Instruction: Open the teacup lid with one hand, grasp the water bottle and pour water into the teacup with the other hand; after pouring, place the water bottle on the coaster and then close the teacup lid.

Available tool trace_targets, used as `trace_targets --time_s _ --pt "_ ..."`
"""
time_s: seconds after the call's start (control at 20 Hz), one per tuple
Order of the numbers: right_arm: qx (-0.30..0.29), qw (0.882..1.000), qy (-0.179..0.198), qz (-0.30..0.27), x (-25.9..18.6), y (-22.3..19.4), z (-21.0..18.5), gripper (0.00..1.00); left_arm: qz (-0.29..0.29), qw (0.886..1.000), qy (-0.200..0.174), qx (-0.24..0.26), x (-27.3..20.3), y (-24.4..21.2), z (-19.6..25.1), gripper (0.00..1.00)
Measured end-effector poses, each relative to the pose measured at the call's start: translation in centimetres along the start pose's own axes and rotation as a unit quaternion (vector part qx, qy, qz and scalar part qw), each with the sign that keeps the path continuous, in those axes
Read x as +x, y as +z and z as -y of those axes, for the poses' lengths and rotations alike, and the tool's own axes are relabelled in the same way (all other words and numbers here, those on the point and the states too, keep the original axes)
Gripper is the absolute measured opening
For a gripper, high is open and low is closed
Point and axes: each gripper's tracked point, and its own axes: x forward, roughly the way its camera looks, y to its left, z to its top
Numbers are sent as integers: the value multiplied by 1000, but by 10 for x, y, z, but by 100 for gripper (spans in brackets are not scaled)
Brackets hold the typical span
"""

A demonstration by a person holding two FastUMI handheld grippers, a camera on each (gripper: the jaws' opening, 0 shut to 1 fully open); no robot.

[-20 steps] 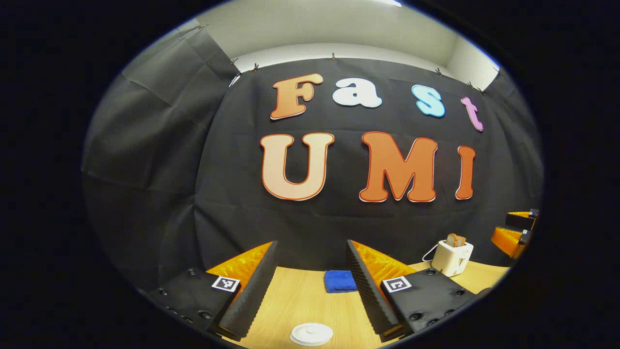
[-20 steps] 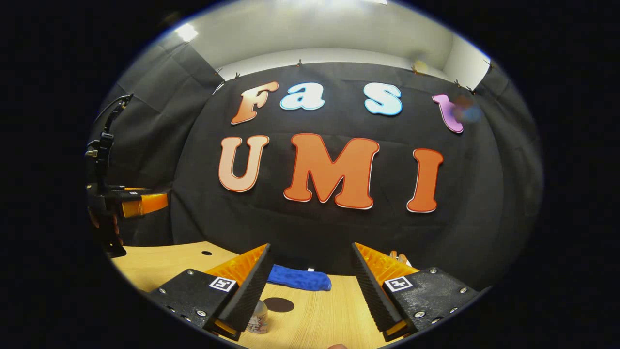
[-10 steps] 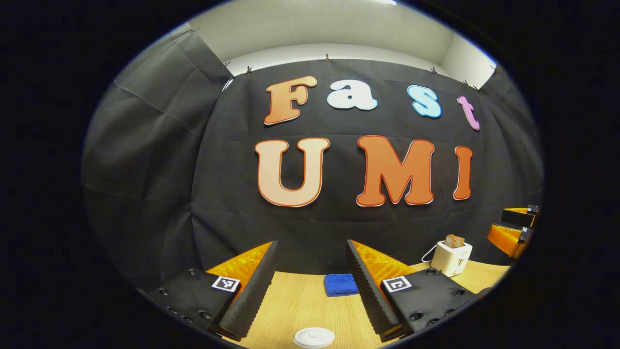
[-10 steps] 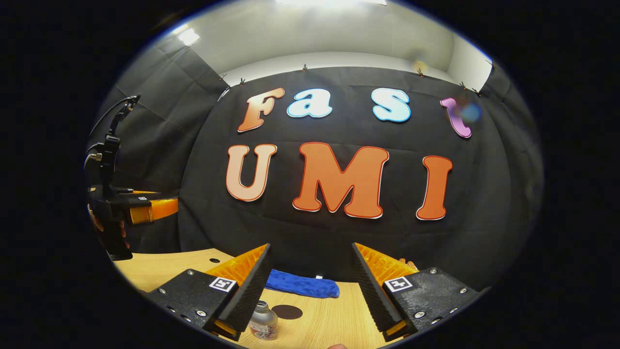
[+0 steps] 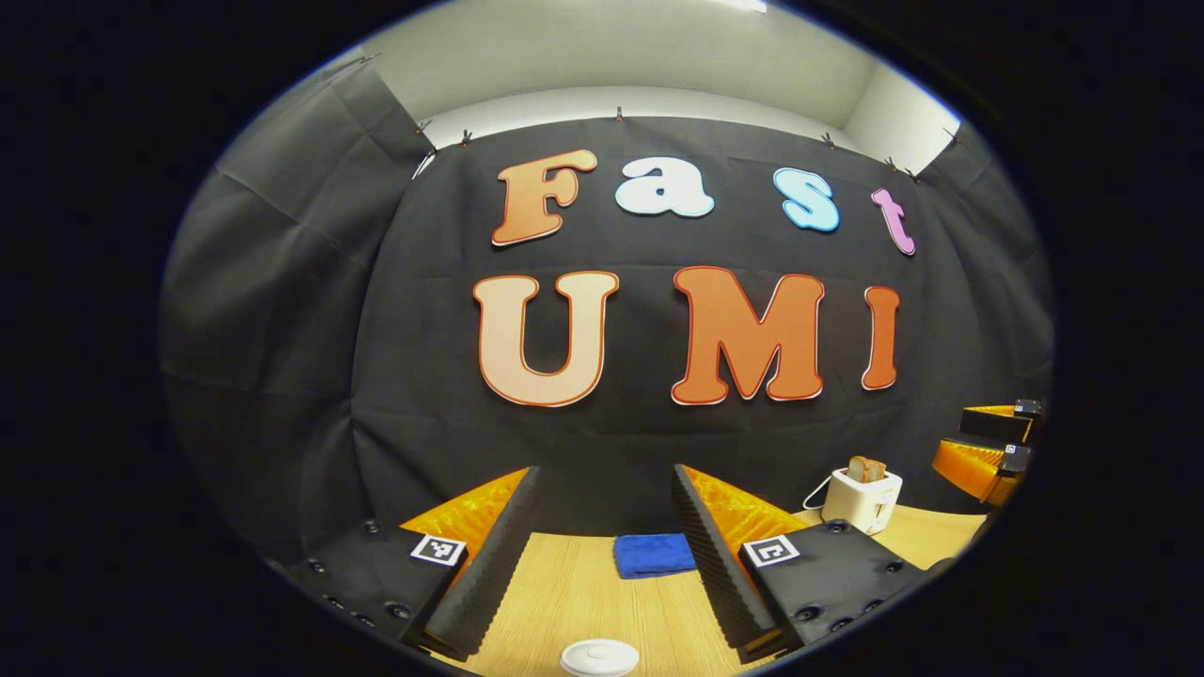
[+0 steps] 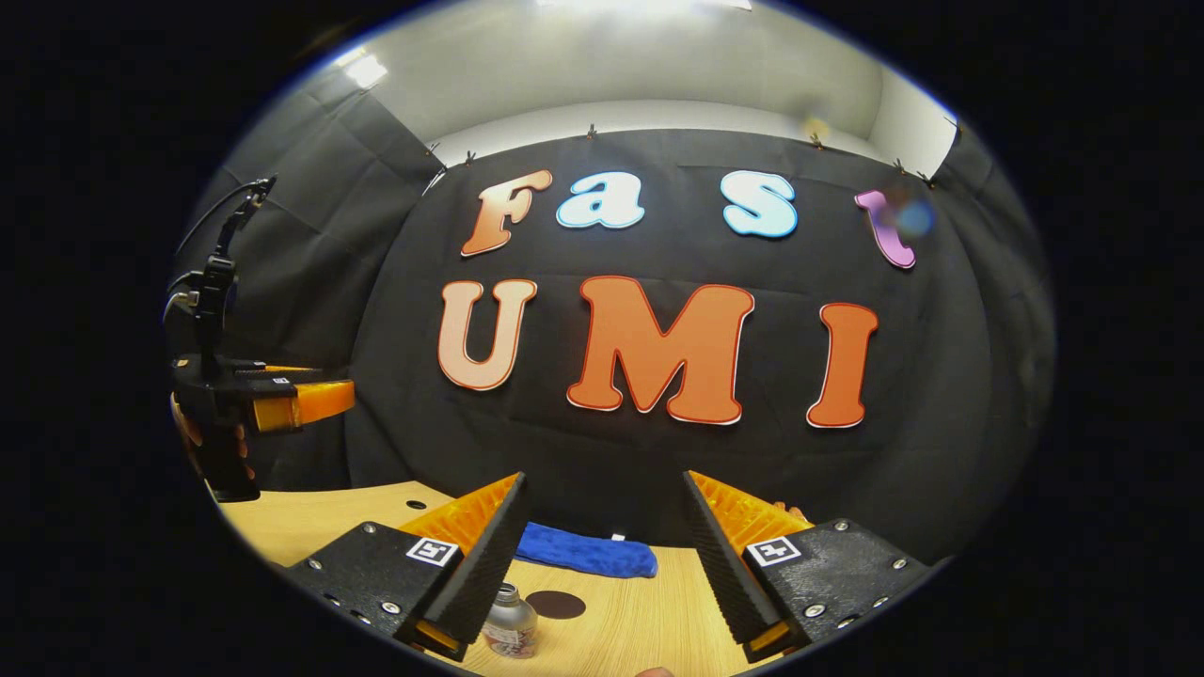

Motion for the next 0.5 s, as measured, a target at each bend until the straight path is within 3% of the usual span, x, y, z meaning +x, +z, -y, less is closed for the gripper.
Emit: trace_targets --time_s 0.4,0.5 --pt "2 999 28 -42 -7 -45 -16 95 -29 998 -37 33 -12 -54 17 90" --pt "3 998 37 -49 -12 -54 -22 95 -43 998 -40 30 -12 -69 17 95"
